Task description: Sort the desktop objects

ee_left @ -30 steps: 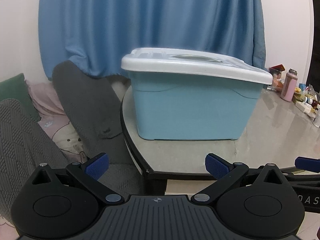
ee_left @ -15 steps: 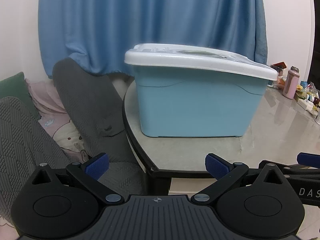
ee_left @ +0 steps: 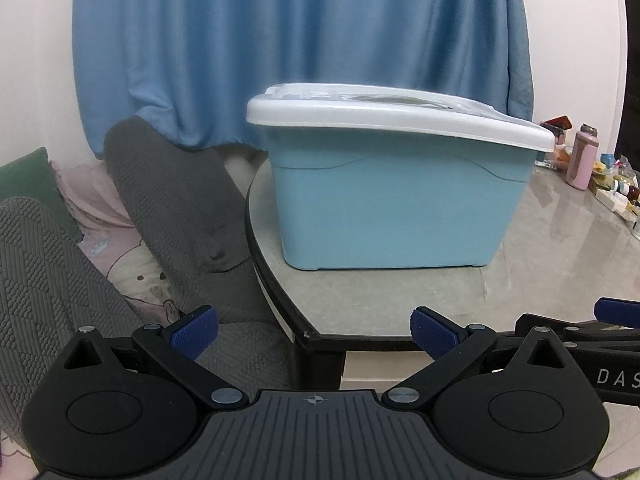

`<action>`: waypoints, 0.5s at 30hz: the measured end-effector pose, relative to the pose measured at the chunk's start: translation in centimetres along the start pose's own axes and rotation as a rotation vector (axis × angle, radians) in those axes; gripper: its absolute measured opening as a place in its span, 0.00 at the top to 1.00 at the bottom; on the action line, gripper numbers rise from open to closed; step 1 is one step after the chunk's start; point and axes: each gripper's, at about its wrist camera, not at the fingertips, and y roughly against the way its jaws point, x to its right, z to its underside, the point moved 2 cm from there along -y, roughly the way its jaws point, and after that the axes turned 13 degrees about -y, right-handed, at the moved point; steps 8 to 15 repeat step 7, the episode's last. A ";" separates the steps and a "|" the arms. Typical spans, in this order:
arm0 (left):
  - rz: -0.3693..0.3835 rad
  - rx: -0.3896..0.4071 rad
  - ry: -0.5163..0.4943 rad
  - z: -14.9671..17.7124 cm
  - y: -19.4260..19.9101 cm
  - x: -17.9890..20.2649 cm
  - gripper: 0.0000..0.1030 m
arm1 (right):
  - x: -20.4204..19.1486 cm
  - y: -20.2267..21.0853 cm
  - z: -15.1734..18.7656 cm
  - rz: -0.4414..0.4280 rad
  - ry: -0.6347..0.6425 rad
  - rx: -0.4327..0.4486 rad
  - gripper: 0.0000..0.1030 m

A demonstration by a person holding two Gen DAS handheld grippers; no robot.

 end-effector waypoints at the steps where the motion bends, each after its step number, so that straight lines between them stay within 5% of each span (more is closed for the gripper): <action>1: 0.003 0.002 -0.002 0.0 0.0 0.1 0.00 | 0.0 0.0 0.0 0.000 0.000 0.000 0.10; 15: 0.001 0.003 -0.014 0.0 0.3 0.5 0.00 | 0.6 -0.4 -0.5 -0.006 -0.006 -0.006 0.10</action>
